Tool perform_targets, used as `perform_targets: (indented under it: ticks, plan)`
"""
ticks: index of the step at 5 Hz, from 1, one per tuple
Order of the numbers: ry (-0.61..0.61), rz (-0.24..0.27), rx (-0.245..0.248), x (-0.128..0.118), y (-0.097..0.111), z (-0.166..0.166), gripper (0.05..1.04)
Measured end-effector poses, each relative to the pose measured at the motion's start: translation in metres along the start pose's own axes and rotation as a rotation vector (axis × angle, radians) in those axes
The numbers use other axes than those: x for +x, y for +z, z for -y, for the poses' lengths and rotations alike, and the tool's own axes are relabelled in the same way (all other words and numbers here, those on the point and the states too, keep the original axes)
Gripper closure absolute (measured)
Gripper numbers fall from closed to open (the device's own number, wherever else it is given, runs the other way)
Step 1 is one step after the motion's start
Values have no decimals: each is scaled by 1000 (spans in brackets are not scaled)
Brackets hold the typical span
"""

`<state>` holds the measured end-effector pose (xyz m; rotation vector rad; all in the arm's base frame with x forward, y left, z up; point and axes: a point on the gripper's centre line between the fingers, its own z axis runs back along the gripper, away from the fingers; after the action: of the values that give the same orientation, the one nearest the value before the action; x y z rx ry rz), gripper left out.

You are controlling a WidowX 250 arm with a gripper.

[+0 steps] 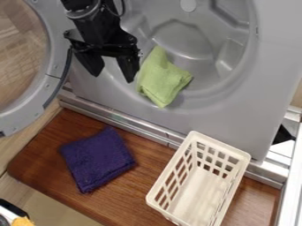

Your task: Put the blue cloth in the basket

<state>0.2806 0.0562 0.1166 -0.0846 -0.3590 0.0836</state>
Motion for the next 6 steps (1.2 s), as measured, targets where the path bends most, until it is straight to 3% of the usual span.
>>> perform_targets:
  ticks: [1,4,6]
  plan:
    - [6,-24,-3,-4,-7,-1,83]
    - [88,-118,-1,-59,-78,-37,83]
    - [100,-119,52,-76,-125,-51,83]
